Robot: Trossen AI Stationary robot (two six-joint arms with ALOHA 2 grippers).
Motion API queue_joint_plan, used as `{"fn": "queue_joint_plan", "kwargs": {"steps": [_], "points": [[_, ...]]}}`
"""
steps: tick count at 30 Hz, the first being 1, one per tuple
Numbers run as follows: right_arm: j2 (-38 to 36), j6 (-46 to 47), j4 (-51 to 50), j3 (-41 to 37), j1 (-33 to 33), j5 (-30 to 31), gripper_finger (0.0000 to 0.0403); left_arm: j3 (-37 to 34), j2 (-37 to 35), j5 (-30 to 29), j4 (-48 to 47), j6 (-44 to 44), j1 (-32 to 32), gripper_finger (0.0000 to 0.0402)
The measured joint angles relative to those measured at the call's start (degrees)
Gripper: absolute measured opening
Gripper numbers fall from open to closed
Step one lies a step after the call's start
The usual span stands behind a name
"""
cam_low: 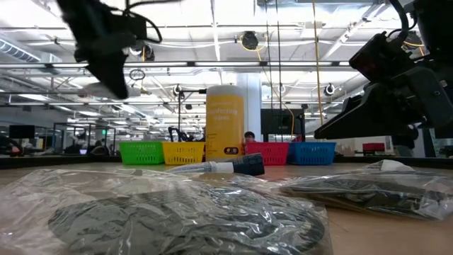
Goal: Pick & Place Travel size toiletries
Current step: Put the white toothpaste into the green basket
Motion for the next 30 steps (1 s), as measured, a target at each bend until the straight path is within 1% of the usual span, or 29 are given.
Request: {"fn": "queue_joint_plan", "kwargs": {"steps": [3,6,9,11,13,15,17,21,23,26,28,30], "points": [[0.0,0.06,-0.01,0.0,0.0,0.0,0.0226,-0.02,-4.66,-3.78,-0.86,3.78,11.0,0.0036],[0.0,0.26,0.01,0.0,0.0,0.0,0.0226,0.0,-6.44,-5.02,4.72,11.63,22.99,0.0032],[0.0,0.41,0.01,0.0,0.0,0.0,0.0226,-0.02,-5.89,-3.41,13.94,20.14,33.64,0.0021],[0.0,0.42,0.01,0.0,0.0,0.0,0.0226,0.0,-4.13,-1.7,20.79,23.51,39.28,0.0016],[0.0,0.39,0.0,0.0,0.0,-0.02,0.0226,0.01,-1.77,1.62,26.3,25.69,43.83,0.0016],[0.0,0.47,-0.29,0.02,0.0,-0.02,0.0226,-0.03,1.07,4.72,30.31,26.66,47.21,0.0024],[0.0,0.48,-0.51,0.01,0.07,-0.02,0.0226,0.0,4.11,6.57,31.89,26.41,50.08,0.0035],[0.0,0.48,-0.61,0.02,0.11,-0.08,0.0226,-0.04,10.7,6.91,30.99,25.2,53.73,0.0054],[0.0,0.48,-0.64,0.02,0.11,-0.11,0.0226,-0.09,13.42,7.53,30.7,25.12,54.76,0.0059],[0.0,0.48,-0.64,0.02,0.11,-0.13,0.0226,-0.09,16.53,10.2,31.1,25.41,55.64,0.0061],[0.0,0.48,-0.53,0.02,0.11,-0.13,0.0226,-0.09,17.46,11.34,31.65,26.28,56.08,0.0065],[0.0,0.48,-0.45,0.02,0.11,-0.13,0.0226,-0.09,17.59,12.04,31.64,26.73,56.61,0.0077]]}}
